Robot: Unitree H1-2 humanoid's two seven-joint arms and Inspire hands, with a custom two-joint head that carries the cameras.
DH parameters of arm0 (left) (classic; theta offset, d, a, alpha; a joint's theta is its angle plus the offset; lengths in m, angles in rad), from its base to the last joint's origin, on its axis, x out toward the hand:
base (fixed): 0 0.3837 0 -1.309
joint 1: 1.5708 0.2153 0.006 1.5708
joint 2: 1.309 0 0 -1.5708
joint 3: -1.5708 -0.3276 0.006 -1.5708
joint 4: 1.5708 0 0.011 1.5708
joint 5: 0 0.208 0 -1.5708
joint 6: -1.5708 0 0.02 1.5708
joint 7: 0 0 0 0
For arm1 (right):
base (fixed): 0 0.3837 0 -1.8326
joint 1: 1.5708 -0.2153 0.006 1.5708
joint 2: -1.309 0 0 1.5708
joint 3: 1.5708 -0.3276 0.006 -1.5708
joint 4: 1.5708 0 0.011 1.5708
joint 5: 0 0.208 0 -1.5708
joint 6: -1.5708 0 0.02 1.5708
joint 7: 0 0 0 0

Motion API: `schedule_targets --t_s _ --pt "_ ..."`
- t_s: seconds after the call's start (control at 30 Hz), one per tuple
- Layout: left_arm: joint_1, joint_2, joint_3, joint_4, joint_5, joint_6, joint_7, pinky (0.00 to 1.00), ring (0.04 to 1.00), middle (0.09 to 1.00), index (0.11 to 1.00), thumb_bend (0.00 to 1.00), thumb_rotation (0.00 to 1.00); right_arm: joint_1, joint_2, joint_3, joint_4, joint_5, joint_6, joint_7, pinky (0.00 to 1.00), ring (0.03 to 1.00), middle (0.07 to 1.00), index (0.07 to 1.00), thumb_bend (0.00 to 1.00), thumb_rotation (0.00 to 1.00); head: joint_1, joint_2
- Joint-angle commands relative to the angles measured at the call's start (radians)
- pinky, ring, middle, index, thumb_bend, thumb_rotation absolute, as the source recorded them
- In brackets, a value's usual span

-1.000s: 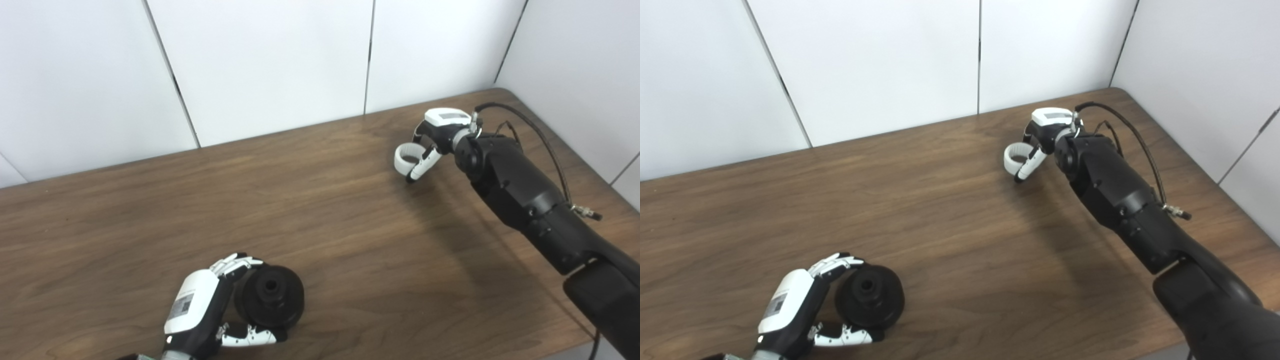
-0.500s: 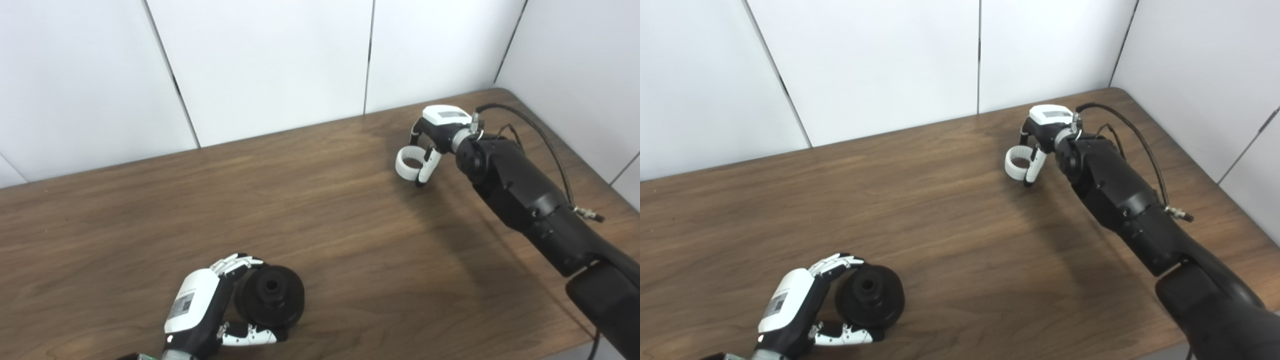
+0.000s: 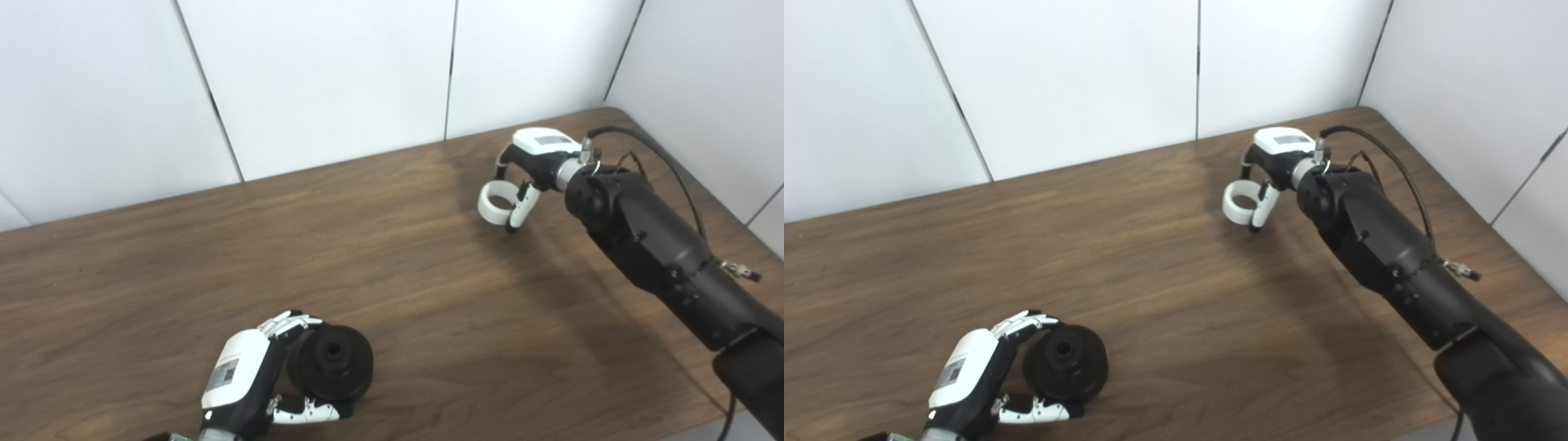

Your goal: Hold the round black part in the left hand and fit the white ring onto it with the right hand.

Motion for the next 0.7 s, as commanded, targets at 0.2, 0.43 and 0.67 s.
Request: schedule_targets --t_s 0.2,0.43,0.67 --pt "-0.015 -0.011 -0.025 -0.012 0.037 -0.003 -0.003 0.98 0.880 0.790 0.484 0.52 0.06 -0.018 -0.018 -0.009 -0.337 0.011 -0.027 0.138 1.00 0.965 0.829 0.485 0.52 0.14 0.043 0.012" --pt "-0.018 -0.036 -0.042 -0.020 0.084 0.018 -0.008 1.00 0.890 0.787 0.484 0.52 0.05 -0.004 0.045 0.026 -0.535 -0.021 -0.027 0.268 1.00 0.962 0.824 0.484 0.53 0.15 0.106 0.032" --pt "-0.037 -0.056 -0.071 -0.013 0.150 0.019 0.003 0.99 0.872 0.776 0.483 0.52 0.05 0.041 0.121 0.029 -0.652 -0.019 -0.032 0.357 1.00 0.976 0.828 0.483 0.52 0.15 0.162 0.059"
